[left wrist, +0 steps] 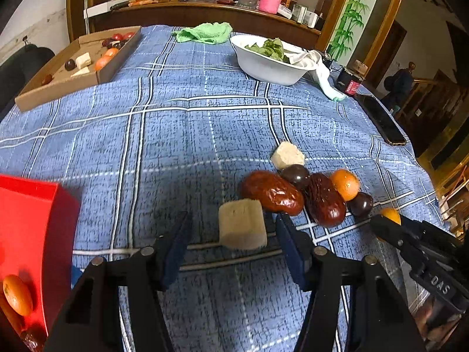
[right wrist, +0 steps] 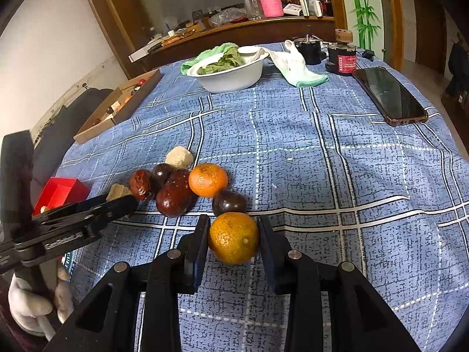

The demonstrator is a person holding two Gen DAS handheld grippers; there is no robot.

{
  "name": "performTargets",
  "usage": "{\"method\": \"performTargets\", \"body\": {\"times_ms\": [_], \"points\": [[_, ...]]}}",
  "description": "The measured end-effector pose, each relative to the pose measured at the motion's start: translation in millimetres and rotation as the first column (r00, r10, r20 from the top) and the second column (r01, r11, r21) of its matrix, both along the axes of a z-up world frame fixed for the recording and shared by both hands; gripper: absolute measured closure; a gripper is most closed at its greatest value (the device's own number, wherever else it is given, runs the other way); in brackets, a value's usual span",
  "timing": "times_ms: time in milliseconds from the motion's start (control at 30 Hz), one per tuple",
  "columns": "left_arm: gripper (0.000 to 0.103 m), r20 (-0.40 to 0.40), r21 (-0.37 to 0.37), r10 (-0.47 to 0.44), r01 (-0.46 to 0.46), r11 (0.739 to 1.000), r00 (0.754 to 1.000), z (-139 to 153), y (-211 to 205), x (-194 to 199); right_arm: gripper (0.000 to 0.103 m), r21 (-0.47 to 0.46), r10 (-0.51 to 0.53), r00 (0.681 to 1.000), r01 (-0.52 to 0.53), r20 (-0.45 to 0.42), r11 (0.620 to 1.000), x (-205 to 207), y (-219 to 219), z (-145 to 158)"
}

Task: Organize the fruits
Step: 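Grasp a beige cake block with the left gripper while the right holds the orange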

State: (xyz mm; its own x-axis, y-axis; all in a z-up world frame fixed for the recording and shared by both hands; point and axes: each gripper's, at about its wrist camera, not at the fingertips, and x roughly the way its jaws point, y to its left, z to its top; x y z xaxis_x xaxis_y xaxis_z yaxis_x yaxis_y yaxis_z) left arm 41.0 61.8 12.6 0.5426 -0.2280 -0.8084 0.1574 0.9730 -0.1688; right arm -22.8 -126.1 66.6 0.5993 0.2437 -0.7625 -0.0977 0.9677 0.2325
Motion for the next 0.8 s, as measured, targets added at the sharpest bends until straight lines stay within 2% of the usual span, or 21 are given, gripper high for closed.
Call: {"method": "performTargets", "body": {"times_ms": [67, 200, 500, 667, 800], "points": [[0.073, 0.007, 0.019, -0.009, 0.009, 1.0, 1.0, 0, -3, 2, 0.068, -0.004, 0.004, 1.0, -0.004, 0.003, 1.0, 0, 2, 0], [0.073, 0.033, 0.039, -0.018, 0.017, 0.999, 0.999, 4, -5, -4, 0.068, -0.003, 0.004, 1.0, -0.004, 0.002, 1.0, 0, 1, 0], [0.073, 0.115, -0.068, 0.021, -0.013, 0.998, 0.993, 42, 27, -51, 0.068, 0.009, -0.009, 1.0, 0.009, 0.028, 1.0, -2, -3, 3], [0.073, 0.148, -0.123, 0.089, -0.071, 0.99, 0.985, 63, 78, -89, 0.068, 0.017, -0.031, 0.998, 0.03, 0.054, 0.999, -6, -9, 7], [0.072, 0.162, -0.143, 0.201, -0.179, 0.973, 0.966, 75, 140, -121, 0.068, -0.002, -0.037, 0.997, 0.038, 0.066, 0.999, -8, -7, 8]]}}
